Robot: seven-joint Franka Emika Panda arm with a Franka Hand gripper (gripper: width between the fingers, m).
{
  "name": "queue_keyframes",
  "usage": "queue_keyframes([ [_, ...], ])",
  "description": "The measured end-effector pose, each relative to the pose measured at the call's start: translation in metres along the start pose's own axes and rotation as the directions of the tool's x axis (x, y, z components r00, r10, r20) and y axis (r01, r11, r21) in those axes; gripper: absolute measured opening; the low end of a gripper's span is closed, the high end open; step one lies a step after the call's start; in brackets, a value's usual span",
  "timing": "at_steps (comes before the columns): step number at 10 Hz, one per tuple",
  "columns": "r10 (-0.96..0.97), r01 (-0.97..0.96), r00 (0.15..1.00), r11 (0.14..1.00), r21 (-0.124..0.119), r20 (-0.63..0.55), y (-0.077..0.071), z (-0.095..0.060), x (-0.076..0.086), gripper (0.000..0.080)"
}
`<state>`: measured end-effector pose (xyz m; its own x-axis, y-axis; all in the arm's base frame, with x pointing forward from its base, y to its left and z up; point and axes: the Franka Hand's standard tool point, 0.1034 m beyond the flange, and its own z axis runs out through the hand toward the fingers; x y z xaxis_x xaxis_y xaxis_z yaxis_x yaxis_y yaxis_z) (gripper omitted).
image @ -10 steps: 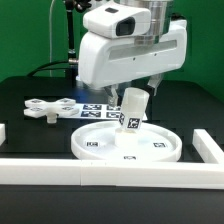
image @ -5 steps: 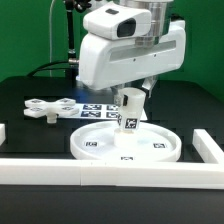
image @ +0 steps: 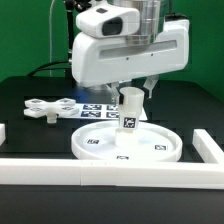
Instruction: Assemble round table
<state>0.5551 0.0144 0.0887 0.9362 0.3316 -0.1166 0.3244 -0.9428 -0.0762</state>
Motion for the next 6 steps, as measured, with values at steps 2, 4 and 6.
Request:
queue_keyframes([
  [2,0.186,-0.185,0.982,0.983,0.019,-0.030,-0.0019,0.0006,0.0000,0.0409],
  [4,0.386,-0.383,0.919,0.923,0.045,-0.082,-0.0033,0.0007,0.0016,0.0409],
  [6,0.542,-0.538,0.833,0.841,0.063,-0.114,-0.0094,0.0006,0.0042,0.0409],
])
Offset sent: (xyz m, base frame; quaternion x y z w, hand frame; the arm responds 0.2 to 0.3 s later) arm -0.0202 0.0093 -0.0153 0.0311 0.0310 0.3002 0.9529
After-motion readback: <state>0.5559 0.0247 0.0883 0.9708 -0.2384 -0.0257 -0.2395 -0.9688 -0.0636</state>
